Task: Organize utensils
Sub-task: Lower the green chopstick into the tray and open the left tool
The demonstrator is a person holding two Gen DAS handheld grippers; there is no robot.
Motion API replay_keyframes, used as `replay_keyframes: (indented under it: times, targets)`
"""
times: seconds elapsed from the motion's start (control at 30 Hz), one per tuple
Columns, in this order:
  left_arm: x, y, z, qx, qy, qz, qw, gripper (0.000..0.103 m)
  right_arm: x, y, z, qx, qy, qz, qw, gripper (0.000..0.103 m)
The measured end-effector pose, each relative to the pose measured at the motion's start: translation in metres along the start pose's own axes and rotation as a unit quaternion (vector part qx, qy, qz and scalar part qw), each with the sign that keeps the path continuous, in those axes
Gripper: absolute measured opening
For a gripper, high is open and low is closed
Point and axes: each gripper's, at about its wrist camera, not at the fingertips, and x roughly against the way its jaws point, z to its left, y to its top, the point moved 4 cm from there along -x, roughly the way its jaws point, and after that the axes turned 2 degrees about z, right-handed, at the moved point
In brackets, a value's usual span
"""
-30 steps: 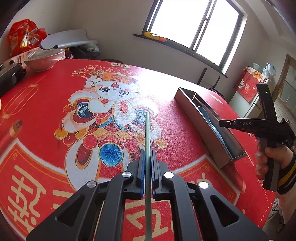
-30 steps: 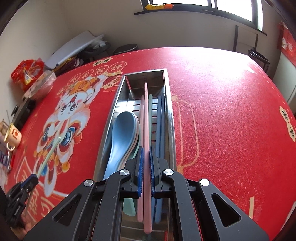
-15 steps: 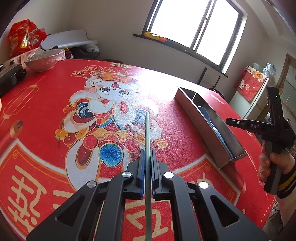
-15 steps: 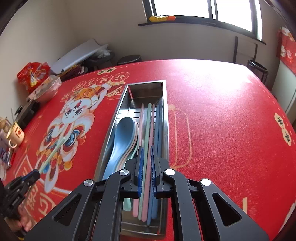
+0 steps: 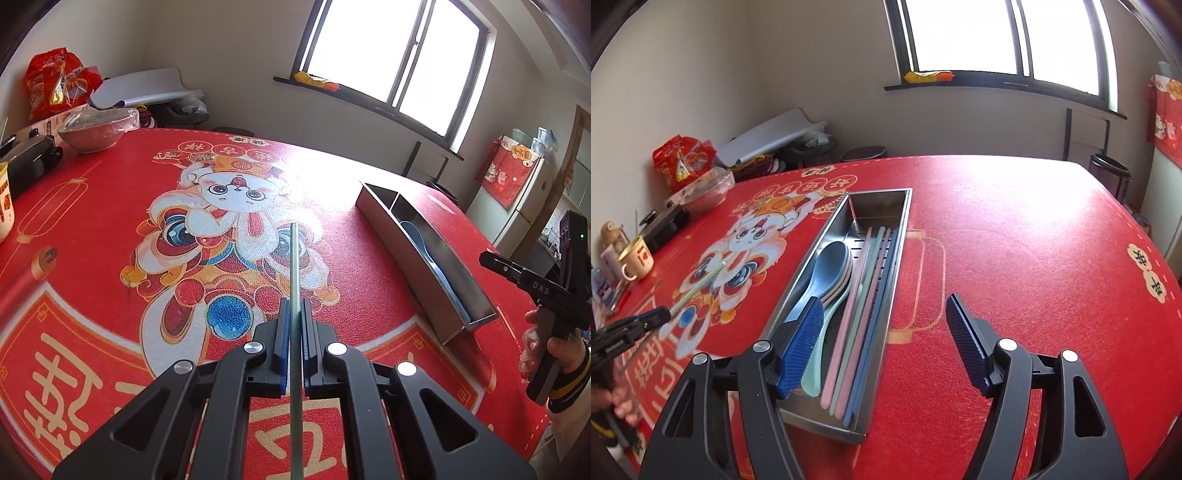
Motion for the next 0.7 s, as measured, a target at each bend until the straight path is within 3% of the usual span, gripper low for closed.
replay_keyframes:
  times: [0.2,0.27,0.3,0.7]
  targets:
    - [0.007,0.015,-0.019,-0.006,0.005,-0.009,0.9999,0.006,-0.004,-0.001,-0.013,-0.010,0.019,-0.002,1.000,0.073]
    - [0.007,0.021,-0.031,-0.005,0.002,-0.009,0.9999,0.006,-0.004,0.002,-0.019,-0.018,0.023,-0.007,1.000,0.079]
    - [0.006,0.024,-0.037,-0.004,0.001,-0.010,0.9999,0.006,-0.004,0.004,-0.023,-0.023,0.025,-0.011,0.999,0.087]
    - [-0.044,0.053,-0.134,-0.008,-0.016,0.014,0.9997,0.006,-0.014,0.008,-0.063,-0.085,0.041,-0.023,0.995,0.087]
